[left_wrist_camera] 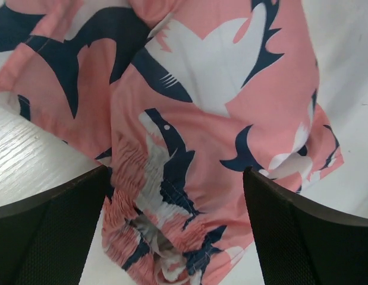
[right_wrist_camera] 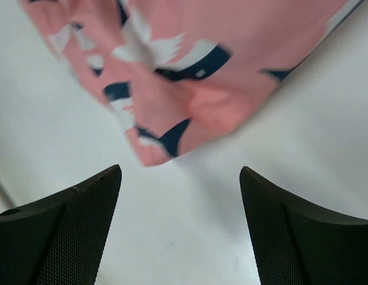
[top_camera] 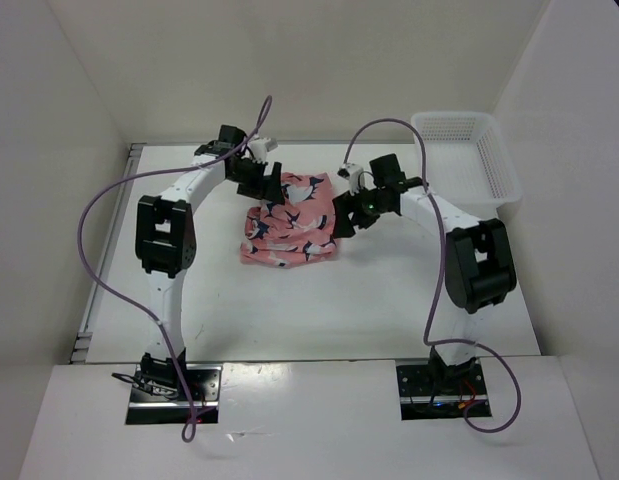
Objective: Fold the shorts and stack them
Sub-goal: Fold the shorts
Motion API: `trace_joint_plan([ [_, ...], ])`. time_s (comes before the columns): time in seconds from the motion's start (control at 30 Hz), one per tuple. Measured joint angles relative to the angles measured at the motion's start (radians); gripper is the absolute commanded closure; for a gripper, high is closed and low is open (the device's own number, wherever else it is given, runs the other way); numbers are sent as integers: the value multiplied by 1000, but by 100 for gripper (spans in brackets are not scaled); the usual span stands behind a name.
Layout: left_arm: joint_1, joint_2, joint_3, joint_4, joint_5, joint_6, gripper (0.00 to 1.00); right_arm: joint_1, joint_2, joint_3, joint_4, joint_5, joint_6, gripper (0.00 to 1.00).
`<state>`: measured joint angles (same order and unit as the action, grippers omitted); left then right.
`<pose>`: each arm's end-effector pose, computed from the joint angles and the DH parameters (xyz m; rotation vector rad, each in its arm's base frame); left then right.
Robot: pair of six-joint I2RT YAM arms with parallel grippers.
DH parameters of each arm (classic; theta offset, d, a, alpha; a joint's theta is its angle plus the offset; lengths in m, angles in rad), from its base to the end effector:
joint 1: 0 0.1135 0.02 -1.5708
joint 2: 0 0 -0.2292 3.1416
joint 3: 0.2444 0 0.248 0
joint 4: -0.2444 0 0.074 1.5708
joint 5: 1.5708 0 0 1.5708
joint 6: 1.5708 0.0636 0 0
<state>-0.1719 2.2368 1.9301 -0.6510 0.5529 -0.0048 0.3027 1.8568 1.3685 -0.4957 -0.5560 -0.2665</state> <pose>0.4700 -0.1155 0.1735 0.4283 2.4493 -0.7691 0.3682 0.1501 0.1669 -0.9003 2.3170 0.7202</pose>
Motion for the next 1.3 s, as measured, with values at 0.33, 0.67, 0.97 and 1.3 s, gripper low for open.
trace_joint_plan([
  [0.33, 10, 45, -29, -3, -65, -1, 56, 89, -90, -210, 39, 35, 164, 29],
  [0.67, 6, 46, -32, 1, -76, 0, 59, 183, -44, -188, 176, 218, 322, 41],
  [0.97, 6, 46, -32, 0, -77, -2, 74, 238, -11, -194, 235, 385, 347, 95],
  [1.3, 21, 46, 43, -33, -116, -3, 87, 243, -50, -284, 270, 377, 159, 98],
])
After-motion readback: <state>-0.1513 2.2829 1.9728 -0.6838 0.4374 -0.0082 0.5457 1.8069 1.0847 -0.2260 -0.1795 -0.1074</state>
